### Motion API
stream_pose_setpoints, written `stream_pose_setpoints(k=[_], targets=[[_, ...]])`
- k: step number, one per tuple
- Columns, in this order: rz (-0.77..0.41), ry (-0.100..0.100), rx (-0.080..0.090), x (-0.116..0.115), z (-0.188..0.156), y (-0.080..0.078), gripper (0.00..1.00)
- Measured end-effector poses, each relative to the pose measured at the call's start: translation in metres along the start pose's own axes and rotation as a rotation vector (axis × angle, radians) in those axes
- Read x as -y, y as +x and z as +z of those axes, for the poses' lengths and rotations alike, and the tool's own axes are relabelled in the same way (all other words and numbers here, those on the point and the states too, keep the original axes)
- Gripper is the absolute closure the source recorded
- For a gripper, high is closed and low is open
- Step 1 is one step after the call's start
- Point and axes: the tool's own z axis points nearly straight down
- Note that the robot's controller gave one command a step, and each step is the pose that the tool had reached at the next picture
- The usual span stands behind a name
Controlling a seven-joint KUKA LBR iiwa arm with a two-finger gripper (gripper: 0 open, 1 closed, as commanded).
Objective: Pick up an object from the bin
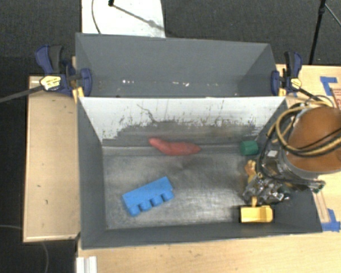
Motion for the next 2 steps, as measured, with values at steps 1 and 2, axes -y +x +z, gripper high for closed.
stream_pose_setpoints(k=[1, 2], targets=[[0.025, -0.009, -0.021, 0.013, -0.051, -0.009, 1.00], [0.033, 0.005, -0.014, 0.007, -0.071, -0.017, 1.00]])
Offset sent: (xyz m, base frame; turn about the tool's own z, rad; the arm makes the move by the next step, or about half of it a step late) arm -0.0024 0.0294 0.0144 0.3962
